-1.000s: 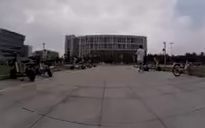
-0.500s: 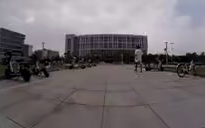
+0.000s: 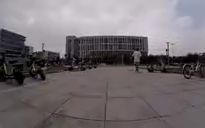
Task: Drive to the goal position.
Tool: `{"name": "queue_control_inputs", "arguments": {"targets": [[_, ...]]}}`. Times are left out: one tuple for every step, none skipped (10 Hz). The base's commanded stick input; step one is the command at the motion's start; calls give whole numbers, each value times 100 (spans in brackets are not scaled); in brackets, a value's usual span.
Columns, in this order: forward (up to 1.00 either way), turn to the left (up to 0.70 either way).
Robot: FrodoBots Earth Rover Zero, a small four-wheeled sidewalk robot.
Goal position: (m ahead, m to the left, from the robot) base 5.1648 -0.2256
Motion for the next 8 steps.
{"name": "queue_control_inputs", "arguments": {"targets": [[70,0],[70,0],[70,0],[70,0],[70,0],[70,0],[70,0],[70,0]]}}
